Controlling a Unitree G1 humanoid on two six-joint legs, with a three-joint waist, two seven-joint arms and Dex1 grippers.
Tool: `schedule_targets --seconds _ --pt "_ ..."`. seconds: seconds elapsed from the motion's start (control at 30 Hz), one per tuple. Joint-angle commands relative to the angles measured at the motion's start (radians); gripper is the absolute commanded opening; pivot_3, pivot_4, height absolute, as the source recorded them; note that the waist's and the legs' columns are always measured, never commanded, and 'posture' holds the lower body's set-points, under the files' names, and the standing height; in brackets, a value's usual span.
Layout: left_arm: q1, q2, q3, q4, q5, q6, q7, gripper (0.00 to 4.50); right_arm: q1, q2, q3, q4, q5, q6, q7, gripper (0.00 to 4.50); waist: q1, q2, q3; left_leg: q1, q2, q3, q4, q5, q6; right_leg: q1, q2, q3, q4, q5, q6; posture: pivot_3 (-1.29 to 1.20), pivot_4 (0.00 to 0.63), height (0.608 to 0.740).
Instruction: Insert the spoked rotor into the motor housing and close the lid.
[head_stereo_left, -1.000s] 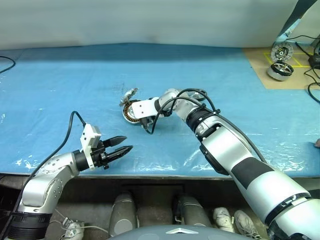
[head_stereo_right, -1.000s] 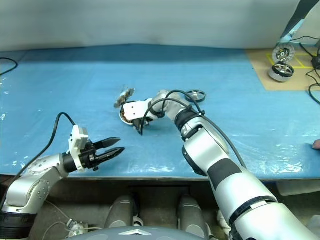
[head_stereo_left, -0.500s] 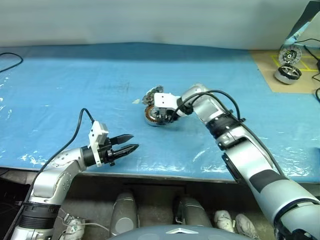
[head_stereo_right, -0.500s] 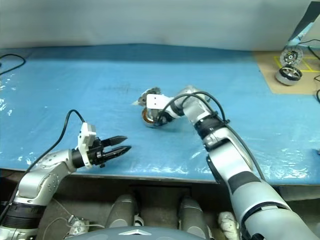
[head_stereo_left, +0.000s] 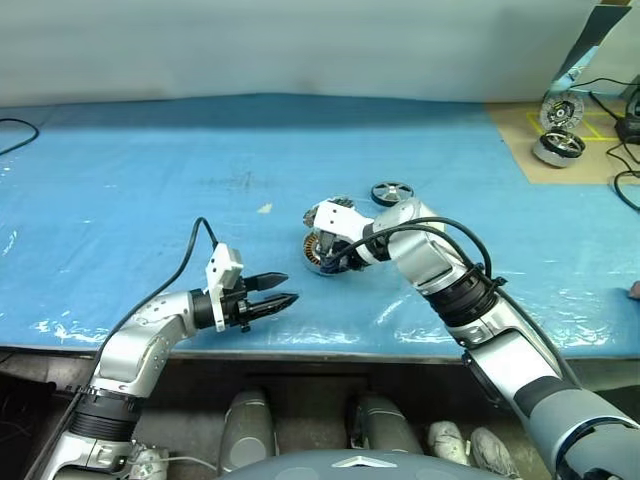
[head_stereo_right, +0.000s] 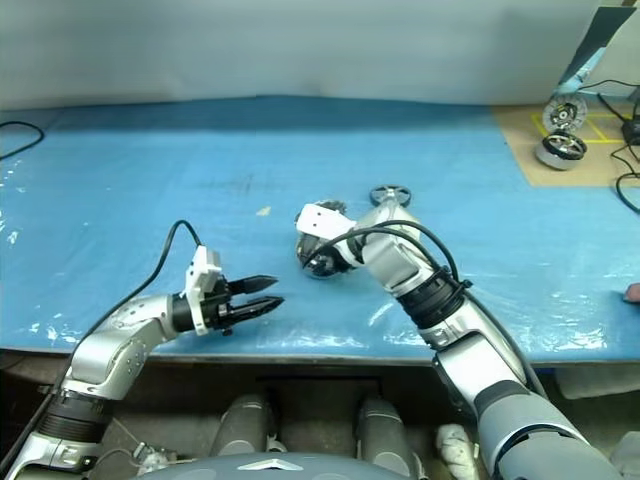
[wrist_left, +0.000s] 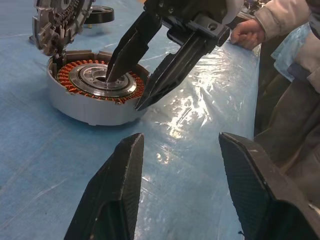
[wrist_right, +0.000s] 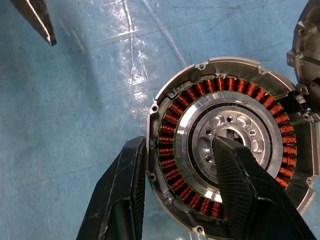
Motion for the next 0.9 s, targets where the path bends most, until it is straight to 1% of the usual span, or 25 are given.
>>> schedule_targets --seconds 0.03,0.07,0.2,0.27,0.3,0.33,0.4,0.53,0.77,0.9 --pt "0.013 0.005 0.009 0.002 0.014 -0.042 -0.016 2.5 0.008 0.02 0.049 0.081 0.055 0.006 -0.018 1.67 -0.002 0.0 0.0 0.0 0.0 0.0 0.0 0.0 0.0 0.0 0.0 0.0 0.0 0.0 0.0 0.0 0.15 0.74" --pt "0.015 0.003 0.009 0.005 0.016 -0.047 -0.017 2.5 0.005 0.017 0.054 0.082 0.058 -0.032 -0.026 1.67 -0.003 0.0 0.0 0.001 0.0 0.0 0.0 0.0 0.0 0.0 0.0 0.001 0.0 0.0 0.0 0.0 0.15 0.74" --pt "0.013 0.0 0.01 0.021 0.021 -0.059 -0.022 2.5 -0.001 0.015 0.076 0.076 0.079 -0.053 -0.031 1.67 -0.008 0.0 0.0 0.003 0.0 0.001 0.0 0.0 0.0 0.0 0.0 0.002 0.0 -0.003 0.005 0.0 0.15 0.74" --pt "0.008 0.0 0.01 0.039 0.025 -0.068 -0.029 2.5 -0.001 0.02 0.075 0.075 0.085 -0.064 -0.047 2.42 -0.015 0.0 0.0 0.003 0.0 0.001 0.0 0.0 0.0 0.0 0.0 0.003 0.0 -0.003 0.005 0.0 0.15 0.74" --pt "0.006 0.001 0.01 0.047 0.028 -0.072 -0.032 2.5 -0.004 0.022 0.076 0.079 0.088 -0.063 -0.054 2.61 -0.017 0.0 0.0 0.003 0.0 0.001 -0.001 0.0 0.0 0.0 0.0 0.003 0.0 -0.002 0.003 0.0 0.15 0.74" --pt "0.003 0.002 0.009 0.054 0.031 -0.076 -0.035 2.5 -0.007 0.023 0.076 0.083 0.093 -0.059 -0.057 2.98 -0.017 0.0 0.0 0.002 0.0 0.001 -0.001 0.0 -0.001 -0.001 0.0 0.003 0.0 0.0 0.0 0.0 0.15 0.74" --pt "-0.005 0.003 0.009 0.071 0.034 -0.082 -0.045 2.5 -0.024 0.017 0.075 0.064 0.114 -0.032 -0.044 3.64 -0.018 0.0 0.0 0.0 0.0 0.002 -0.002 0.0 -0.001 -0.003 0.0 0.003 0.0 0.0 0.0 0.0 0.15 0.74" --pt "-0.026 0.004 0.007 0.104 0.037 -0.089 -0.064 2.5 -0.065 0.002 0.05 0.029 0.164 0.044 -0.035 3.64 -0.019 0.0 0.0 -0.005 0.0 0.002 -0.001 0.001 -0.005 -0.007 0.001 0.003 -0.001 0.0 0.0 0.0 0.15 0.74" --pt "-0.054 -0.002 -0.001 0.11 0.034 -0.079 -0.073 2.5 -0.113 -0.044 -0.011 -0.048 0.28 0.157 -0.045 3.64 -0.012 0.0 0.001 -0.013 0.0 0.002 -0.002 0.001 -0.006 -0.014 0.001 0.003 -0.003 0.0 0.0 0.0 0.15 0.74" --pt "-0.061 -0.001 -0.004 0.11 0.035 -0.076 -0.077 2.5 -0.117 -0.1 -0.069 -0.102 0.348 0.21 -0.069 3.64 -0.008 0.0 0.001 -0.016 0.0 0.002 -0.002 0.001 -0.007 -0.015 0.001 0.002 -0.003 0.0 0.0 0.0 0.15 0.74"
